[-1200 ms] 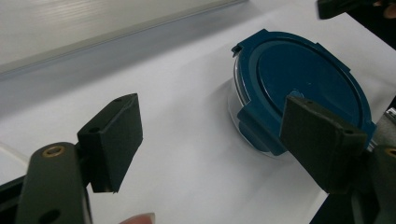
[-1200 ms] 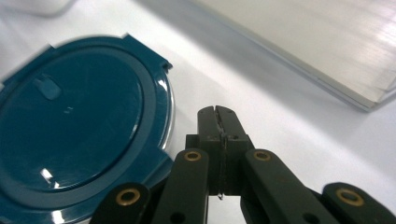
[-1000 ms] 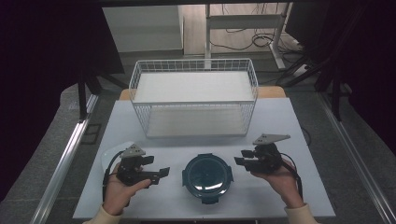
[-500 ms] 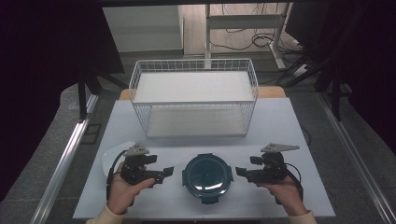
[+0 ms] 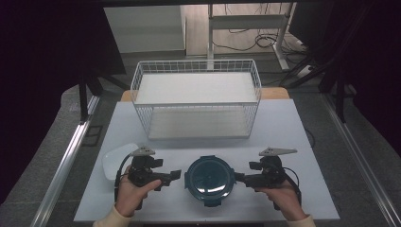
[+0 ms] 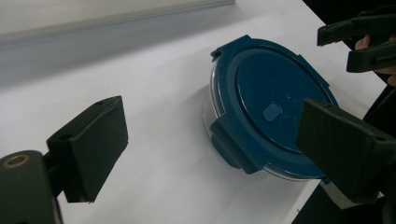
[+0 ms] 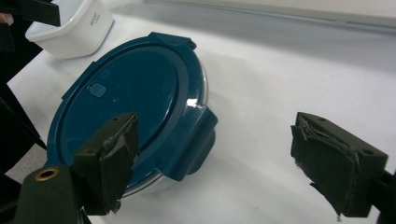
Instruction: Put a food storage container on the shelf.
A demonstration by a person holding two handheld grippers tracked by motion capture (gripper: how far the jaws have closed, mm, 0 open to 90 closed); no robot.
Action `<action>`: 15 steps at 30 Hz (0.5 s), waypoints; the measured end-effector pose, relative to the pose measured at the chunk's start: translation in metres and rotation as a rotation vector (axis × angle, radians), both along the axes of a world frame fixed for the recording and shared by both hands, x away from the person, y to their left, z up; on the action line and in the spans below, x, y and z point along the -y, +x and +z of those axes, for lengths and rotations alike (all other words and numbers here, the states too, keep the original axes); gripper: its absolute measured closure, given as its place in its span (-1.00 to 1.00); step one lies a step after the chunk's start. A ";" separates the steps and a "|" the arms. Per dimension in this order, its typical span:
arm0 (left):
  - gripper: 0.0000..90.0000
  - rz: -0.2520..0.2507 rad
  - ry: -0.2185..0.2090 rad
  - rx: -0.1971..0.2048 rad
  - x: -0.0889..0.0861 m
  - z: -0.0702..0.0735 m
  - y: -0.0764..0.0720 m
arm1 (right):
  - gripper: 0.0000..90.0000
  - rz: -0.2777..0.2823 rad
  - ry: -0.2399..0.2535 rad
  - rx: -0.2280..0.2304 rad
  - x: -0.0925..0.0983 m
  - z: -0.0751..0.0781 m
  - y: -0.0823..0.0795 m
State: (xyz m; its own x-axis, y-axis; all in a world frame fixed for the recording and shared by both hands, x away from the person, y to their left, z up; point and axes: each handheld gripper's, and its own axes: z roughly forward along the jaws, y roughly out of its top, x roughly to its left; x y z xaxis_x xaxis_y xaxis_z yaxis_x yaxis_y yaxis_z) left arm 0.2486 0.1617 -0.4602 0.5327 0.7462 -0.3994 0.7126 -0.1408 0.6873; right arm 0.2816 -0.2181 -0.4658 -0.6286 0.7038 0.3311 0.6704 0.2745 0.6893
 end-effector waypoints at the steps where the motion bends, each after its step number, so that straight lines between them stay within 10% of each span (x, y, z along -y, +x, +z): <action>1: -0.80 -0.002 -0.003 -0.006 0.001 -0.001 0.000 | -0.67 -0.001 0.004 -0.005 -0.001 -0.001 0.000; 15: -0.83 -0.009 -0.095 -0.117 0.020 -0.019 0.007 | -0.76 -0.002 0.088 -0.119 -0.017 -0.014 0.004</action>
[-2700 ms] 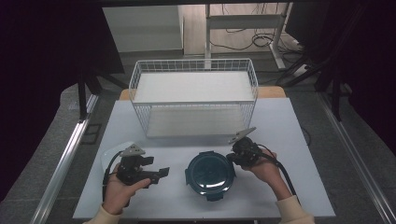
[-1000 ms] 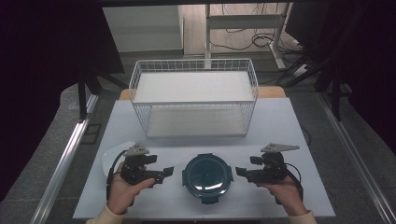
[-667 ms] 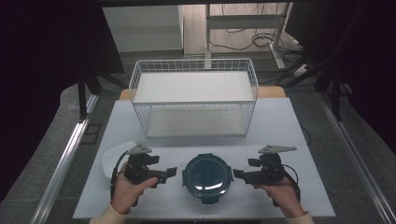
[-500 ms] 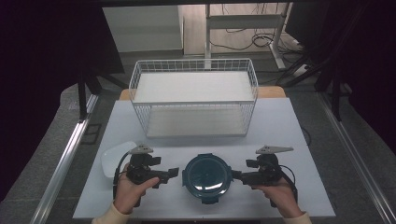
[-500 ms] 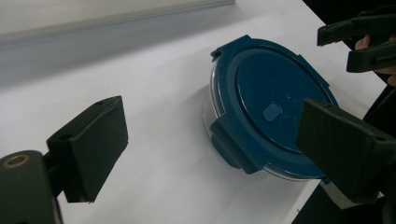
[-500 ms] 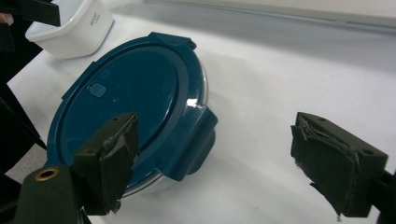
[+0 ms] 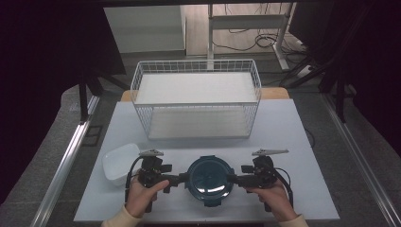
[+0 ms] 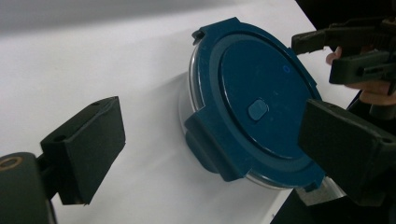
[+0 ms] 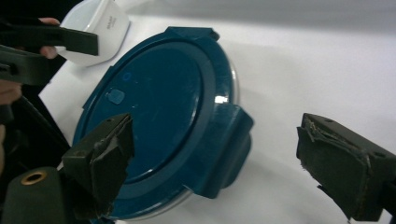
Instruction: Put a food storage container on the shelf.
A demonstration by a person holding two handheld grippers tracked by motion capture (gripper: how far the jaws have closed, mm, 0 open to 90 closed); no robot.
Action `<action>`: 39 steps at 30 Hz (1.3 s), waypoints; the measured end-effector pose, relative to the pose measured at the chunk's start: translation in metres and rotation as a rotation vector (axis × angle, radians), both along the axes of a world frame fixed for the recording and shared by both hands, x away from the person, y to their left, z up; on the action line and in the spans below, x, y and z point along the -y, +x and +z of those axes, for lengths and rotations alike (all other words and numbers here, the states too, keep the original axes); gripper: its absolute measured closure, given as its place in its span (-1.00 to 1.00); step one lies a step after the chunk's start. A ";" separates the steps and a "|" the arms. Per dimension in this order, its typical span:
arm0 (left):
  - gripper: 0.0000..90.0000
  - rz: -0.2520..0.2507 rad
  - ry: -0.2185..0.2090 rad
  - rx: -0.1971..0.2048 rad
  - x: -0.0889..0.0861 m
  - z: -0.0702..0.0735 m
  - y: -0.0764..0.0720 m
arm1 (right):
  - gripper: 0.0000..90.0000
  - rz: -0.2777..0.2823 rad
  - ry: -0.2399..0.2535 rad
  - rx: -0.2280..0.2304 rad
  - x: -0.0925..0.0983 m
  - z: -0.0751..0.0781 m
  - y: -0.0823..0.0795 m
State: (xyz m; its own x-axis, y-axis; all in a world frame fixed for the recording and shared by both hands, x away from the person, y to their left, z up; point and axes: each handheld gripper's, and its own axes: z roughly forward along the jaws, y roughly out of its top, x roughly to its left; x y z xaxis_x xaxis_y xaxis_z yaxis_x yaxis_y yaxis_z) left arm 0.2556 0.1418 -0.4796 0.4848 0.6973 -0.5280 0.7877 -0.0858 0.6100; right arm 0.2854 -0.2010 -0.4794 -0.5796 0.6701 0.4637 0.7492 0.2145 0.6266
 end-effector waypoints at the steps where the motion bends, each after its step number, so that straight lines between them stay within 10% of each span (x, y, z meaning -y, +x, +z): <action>1: -0.83 -0.003 -0.003 -0.004 0.001 -0.001 0.000 | -0.76 0.001 0.001 -0.007 -0.001 -0.001 0.000; 17: -0.75 -0.005 -0.020 -0.107 0.020 -0.023 0.005 | -0.79 -0.004 0.040 -0.110 -0.015 -0.016 0.004; 31: -0.53 -0.042 -0.164 -0.236 0.028 -0.041 0.009 | -0.65 0.006 0.086 -0.183 -0.022 -0.028 0.004; 39: -0.40 -0.007 -0.174 -0.233 0.025 -0.038 0.009 | -0.52 -0.020 0.123 -0.239 -0.017 -0.029 0.007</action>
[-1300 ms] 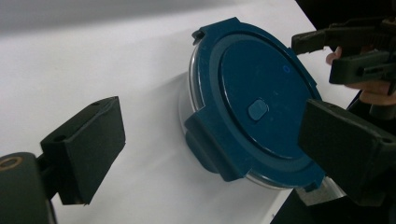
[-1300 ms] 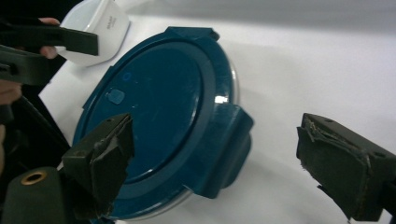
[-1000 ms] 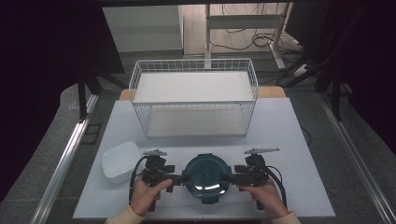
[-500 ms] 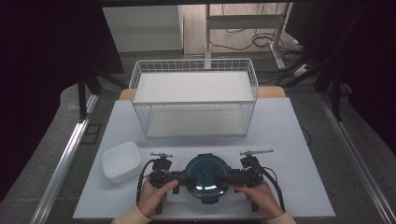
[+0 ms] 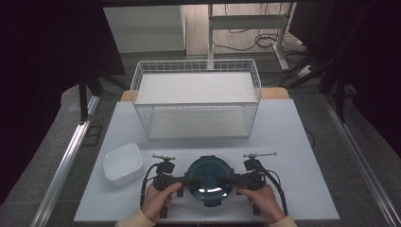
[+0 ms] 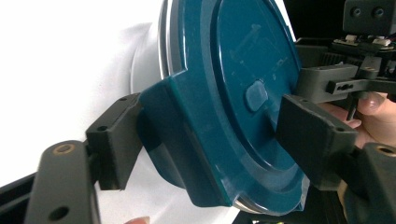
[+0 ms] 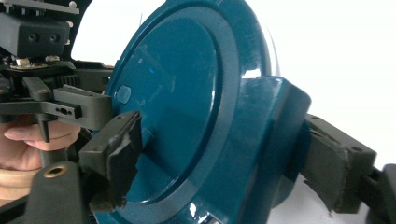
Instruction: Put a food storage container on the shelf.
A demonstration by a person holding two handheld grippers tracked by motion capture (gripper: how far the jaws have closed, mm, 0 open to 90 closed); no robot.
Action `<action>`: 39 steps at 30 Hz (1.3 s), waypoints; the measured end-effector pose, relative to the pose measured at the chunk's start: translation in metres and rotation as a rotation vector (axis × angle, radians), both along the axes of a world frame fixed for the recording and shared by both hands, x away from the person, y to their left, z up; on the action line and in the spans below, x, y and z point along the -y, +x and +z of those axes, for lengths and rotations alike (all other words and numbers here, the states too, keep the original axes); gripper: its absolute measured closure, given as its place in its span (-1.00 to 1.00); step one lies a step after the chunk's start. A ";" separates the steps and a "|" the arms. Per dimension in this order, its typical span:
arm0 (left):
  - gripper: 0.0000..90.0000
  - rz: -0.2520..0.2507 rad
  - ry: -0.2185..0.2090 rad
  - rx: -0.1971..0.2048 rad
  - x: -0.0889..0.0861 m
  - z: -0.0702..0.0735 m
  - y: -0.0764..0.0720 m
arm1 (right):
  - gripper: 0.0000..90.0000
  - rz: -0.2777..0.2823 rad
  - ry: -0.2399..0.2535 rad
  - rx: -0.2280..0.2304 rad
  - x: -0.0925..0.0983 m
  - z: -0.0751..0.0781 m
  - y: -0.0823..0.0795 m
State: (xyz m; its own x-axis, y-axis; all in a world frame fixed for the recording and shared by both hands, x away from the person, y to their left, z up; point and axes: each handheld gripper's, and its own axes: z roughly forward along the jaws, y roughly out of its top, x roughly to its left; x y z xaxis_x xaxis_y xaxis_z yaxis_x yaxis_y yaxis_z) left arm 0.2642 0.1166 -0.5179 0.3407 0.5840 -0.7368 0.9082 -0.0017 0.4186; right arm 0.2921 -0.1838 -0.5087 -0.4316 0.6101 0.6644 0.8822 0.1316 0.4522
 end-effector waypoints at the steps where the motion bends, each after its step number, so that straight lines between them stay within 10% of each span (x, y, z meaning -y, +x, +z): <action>1: -0.37 0.002 0.000 -0.002 0.000 0.000 0.000 | -0.45 -0.009 0.005 -0.004 0.003 0.001 0.001; 18: -0.21 0.033 -0.006 0.011 -0.006 0.010 -0.006 | -0.18 -0.083 0.036 0.008 0.009 0.012 -0.008; 39: -0.17 0.027 0.018 0.097 -0.012 0.032 -0.011 | -0.12 -0.033 0.022 0.114 0.002 0.033 -0.015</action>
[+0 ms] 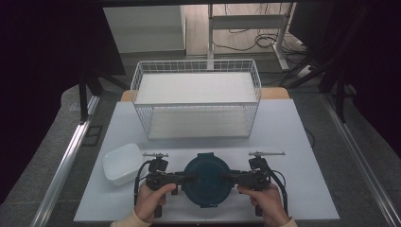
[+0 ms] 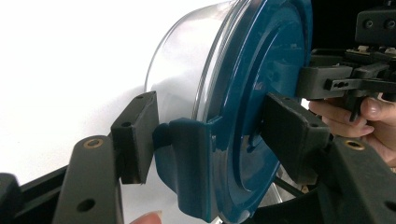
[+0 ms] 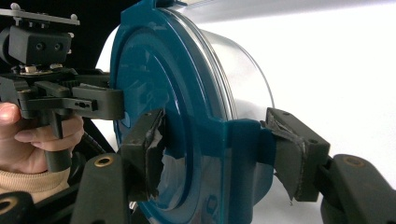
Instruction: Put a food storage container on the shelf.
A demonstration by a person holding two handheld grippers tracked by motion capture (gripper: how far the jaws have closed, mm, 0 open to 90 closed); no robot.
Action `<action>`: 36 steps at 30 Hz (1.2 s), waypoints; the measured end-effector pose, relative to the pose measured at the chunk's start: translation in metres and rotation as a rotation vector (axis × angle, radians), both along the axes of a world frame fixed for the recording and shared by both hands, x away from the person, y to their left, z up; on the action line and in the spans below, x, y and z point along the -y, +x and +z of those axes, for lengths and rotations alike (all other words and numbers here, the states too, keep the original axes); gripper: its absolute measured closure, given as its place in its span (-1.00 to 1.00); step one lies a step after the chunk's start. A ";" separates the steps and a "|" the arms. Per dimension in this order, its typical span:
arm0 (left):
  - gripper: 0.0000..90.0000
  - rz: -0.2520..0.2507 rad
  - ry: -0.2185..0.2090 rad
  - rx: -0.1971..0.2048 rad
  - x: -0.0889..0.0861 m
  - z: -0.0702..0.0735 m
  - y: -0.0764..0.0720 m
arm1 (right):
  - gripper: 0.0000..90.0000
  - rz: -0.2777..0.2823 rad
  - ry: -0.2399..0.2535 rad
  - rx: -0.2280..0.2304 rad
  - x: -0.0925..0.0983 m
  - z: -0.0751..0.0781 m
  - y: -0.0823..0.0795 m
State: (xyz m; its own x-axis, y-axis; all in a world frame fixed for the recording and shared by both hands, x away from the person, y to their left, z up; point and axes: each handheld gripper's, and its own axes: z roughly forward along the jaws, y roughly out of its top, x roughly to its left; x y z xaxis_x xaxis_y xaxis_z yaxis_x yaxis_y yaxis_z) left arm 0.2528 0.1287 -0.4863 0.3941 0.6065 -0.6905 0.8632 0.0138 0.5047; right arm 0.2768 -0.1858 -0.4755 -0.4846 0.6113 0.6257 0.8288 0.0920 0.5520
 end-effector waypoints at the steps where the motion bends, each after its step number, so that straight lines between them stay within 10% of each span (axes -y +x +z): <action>1: -0.17 0.000 0.000 0.003 0.000 0.001 0.000 | -0.12 0.005 -0.001 0.008 0.000 0.001 0.000; 36: -0.15 -0.004 -0.010 0.059 -0.006 0.044 0.025 | -0.09 0.029 0.009 0.089 -0.003 0.047 0.028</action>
